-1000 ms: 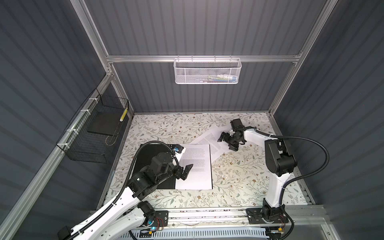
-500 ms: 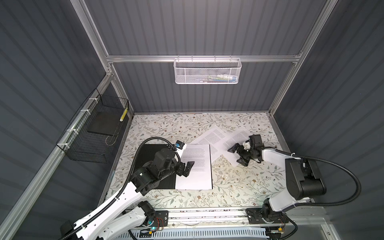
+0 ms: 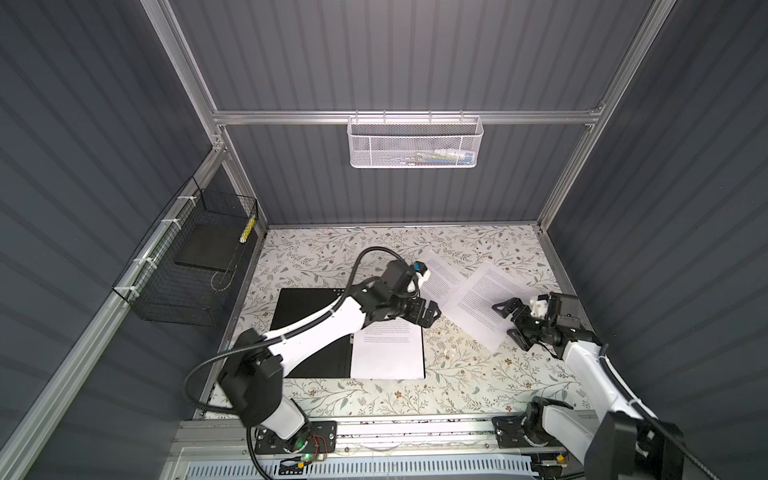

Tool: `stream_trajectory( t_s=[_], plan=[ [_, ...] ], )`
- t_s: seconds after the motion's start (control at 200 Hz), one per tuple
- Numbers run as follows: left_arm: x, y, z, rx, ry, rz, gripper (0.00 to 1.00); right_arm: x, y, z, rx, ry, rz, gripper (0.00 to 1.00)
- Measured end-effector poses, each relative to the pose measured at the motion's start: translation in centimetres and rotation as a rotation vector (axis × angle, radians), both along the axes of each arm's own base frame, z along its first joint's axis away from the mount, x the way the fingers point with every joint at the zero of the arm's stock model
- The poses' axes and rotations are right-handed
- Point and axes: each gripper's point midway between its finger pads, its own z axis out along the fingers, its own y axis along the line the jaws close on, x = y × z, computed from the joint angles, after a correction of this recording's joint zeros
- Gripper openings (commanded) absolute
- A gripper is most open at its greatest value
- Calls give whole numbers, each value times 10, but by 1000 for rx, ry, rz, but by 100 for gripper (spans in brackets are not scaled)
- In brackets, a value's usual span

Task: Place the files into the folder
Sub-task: 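Reach the left gripper over the folder onto loose sheets while the right lowers beside them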

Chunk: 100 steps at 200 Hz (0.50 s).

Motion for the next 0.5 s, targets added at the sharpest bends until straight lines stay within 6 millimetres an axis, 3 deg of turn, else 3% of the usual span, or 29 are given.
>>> stream_trajectory(
  t_s=[0.125,0.235,0.355,0.5],
  plan=[
    [-5,-59,-16,-10,40,-100,100,-1,-6,33,-67,-101,5,99],
    [-6,-103,-28,-38,60,-164,100,-8,-8,38,-98,-120,9,99],
    [1,-130,-49,-42,84,-190,100,-15,-7,36,-108,-103,23,99],
    [10,-146,-78,-25,109,-195,100,-21,-6,35,-117,-96,33,99]
  ],
)
